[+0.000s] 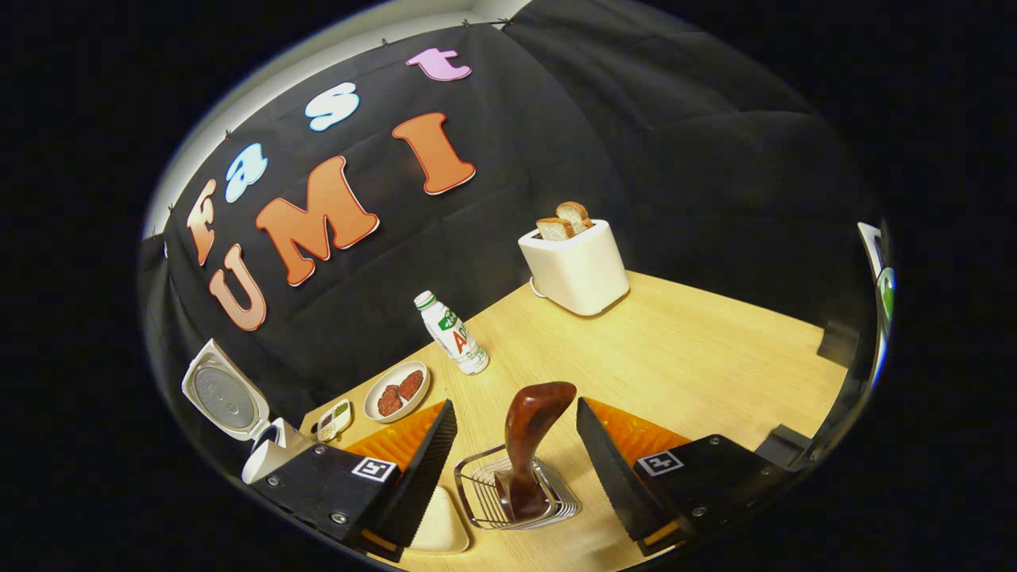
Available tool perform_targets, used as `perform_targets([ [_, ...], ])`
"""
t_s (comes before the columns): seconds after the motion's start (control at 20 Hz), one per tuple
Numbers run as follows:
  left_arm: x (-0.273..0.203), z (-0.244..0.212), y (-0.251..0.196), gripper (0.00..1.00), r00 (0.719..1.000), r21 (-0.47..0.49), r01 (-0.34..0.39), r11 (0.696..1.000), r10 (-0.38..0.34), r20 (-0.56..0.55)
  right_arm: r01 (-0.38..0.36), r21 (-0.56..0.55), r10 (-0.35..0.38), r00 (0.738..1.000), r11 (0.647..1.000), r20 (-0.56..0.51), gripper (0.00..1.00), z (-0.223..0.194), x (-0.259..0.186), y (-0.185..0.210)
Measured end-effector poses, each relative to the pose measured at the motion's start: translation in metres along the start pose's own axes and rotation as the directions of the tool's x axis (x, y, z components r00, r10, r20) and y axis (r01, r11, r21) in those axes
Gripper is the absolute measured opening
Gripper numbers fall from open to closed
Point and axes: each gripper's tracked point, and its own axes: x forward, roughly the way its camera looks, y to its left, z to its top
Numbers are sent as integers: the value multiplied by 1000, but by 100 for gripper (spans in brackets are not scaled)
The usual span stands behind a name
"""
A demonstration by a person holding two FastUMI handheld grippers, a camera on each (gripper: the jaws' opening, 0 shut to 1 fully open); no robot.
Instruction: Close the left gripper, press the button to open the rice cooker; take a wooden spoon from the chopstick holder with the right hand, scoop a spoonful of rice and pour it into the rice cooker, then put the wooden spoon back into the chopstick holder.
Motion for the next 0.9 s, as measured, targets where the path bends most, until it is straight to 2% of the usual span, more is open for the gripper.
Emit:
perform_targets([
  [0.05, 1, -1, -1, 99, 1000, -6, 1, 1000, -1, -4, -4, 14, 4, 1000, 1000, -8, 92, -2, 1, 0],
  [0.1, 2, -3, -1, 99, 1000, -13, 5, 1000, -5, -9, -11, 31, 12, 1000, 999, -23, 78, -4, 3, 1],
  [0.2, 2, -6, -3, 99, 1000, -12, 11, 1000, -11, -16, -26, 85, 30, 998, 996, -50, 70, -9, 7, 2],
  [0.25, 2, -7, -3, 99, 1000, -7, 13, 1000, -13, -18, -34, 119, 42, 997, 992, -59, 60, -10, 10, 4],
  [0.3, 1, -7, -4, 99, 1000, -2, 15, 1000, -15, -19, -42, 152, 53, 996, 987, -71, 63, -12, 14, 5],
  [0.35, 0, -7, -4, 99, 1000, 4, 16, 1000, -16, -20, -38, 174, 53, 995, 984, -83, 42, -14, 18, 5],
  [0.45, -2, -7, -3, 99, 1000, 14, 14, 1000, -14, -21, -18, 177, 36, 994, 984, -101, 27, -16, 25, 4],
  [0.75, -7, -2, 2, 99, 1000, -2, 7, 1000, -7, -15, -17, 88, 27, 994, 996, -105, 10, -16, 19, 5],
  [0.9, -9, -1, 4, 99, 1000, -10, 7, 1000, -7, -10, -21, 64, 26, 996, 998, -84, 4, -1, 10, 14],
])
